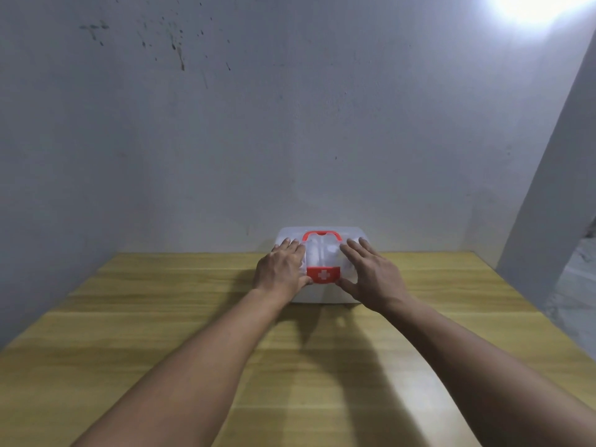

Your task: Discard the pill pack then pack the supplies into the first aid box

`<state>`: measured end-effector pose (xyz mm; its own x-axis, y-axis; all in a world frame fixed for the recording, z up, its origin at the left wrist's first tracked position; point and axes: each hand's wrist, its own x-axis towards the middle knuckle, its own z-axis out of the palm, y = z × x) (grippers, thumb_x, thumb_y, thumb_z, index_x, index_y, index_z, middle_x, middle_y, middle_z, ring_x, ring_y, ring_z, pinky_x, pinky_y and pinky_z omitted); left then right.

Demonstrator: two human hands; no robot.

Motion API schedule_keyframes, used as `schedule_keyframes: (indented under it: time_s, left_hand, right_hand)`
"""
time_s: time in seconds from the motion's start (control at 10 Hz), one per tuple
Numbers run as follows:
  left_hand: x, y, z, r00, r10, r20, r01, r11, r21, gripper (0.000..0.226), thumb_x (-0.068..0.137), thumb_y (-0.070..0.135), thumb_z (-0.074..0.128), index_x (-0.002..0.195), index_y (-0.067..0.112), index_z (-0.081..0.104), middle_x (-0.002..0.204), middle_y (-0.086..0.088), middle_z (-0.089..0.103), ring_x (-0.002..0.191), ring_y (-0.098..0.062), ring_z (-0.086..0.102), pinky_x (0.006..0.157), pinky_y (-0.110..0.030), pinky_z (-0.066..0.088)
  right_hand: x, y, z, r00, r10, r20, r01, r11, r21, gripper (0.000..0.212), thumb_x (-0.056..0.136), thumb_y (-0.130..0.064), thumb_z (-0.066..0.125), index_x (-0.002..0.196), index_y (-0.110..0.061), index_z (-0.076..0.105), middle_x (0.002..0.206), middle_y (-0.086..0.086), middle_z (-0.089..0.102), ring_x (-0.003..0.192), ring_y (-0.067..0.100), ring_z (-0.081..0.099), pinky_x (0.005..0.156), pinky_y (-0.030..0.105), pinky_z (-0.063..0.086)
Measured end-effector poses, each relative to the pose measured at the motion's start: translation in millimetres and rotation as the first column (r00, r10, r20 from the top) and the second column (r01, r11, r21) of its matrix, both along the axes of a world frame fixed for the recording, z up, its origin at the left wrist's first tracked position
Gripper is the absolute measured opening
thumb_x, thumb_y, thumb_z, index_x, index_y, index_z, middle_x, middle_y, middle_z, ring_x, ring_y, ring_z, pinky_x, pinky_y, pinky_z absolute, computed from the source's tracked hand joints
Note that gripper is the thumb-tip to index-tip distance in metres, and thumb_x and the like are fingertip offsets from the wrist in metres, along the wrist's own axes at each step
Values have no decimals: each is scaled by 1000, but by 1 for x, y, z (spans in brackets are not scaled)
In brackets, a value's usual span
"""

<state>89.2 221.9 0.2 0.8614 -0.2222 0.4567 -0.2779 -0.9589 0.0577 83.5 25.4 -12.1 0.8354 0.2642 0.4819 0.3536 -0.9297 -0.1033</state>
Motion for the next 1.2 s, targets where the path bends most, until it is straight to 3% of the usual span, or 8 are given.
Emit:
schedule_keyframes:
  time_s: [1.0,1.1,1.2]
  left_hand:
    - [59,-3,-7,1000,16,8,-16,999,-43,73,78,40,72,138,13,41,146,-4,45,139,-21,34,106,-35,38]
    - [54,-5,0,999,17,-45,-18,1000,-24,79,81,39,69,145,12,30,155,-6,33,146,-22,21,116,-38,23]
    - [48,-4,2,990,51,-131,-37,993,109,97,82,50,64,151,12,8,162,-7,6,149,-21,0,118,-49,-4]
  right_hand:
    - [60,1,-2,999,9,-31,-5,992,123,76,82,-40,69,145,-19,33,153,1,33,145,21,17,110,38,30]
    - [55,4,8,996,9,-85,0,993,115,78,83,-40,67,147,-18,27,156,3,26,146,24,11,114,42,25]
    - [49,2,9,988,-20,-154,16,999,-28,93,84,-44,65,150,-18,6,161,7,2,146,28,-3,116,52,12]
